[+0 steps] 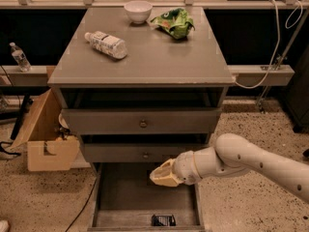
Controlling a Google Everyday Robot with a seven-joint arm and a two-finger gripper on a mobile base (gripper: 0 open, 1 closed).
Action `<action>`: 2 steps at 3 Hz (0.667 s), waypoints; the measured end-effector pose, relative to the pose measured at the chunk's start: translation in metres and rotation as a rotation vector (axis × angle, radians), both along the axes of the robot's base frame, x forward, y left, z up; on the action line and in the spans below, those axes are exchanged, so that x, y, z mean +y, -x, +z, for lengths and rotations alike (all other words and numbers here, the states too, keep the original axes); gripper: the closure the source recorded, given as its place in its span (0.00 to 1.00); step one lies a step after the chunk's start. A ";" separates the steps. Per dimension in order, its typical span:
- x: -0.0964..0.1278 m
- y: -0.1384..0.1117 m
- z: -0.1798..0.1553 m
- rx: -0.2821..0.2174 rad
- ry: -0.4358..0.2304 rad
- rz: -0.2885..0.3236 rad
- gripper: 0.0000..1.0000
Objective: Place rxbar blueberry into bottom drawer
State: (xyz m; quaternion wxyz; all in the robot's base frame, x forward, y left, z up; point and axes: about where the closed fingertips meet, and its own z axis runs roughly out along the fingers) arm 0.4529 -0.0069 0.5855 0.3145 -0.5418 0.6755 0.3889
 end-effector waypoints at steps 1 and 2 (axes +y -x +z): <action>0.000 0.000 0.000 0.000 0.000 0.000 0.83; -0.001 0.000 0.001 -0.003 0.003 0.001 0.54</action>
Offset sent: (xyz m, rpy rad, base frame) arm 0.0000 0.0000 0.0000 0.0000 0.0000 0.0001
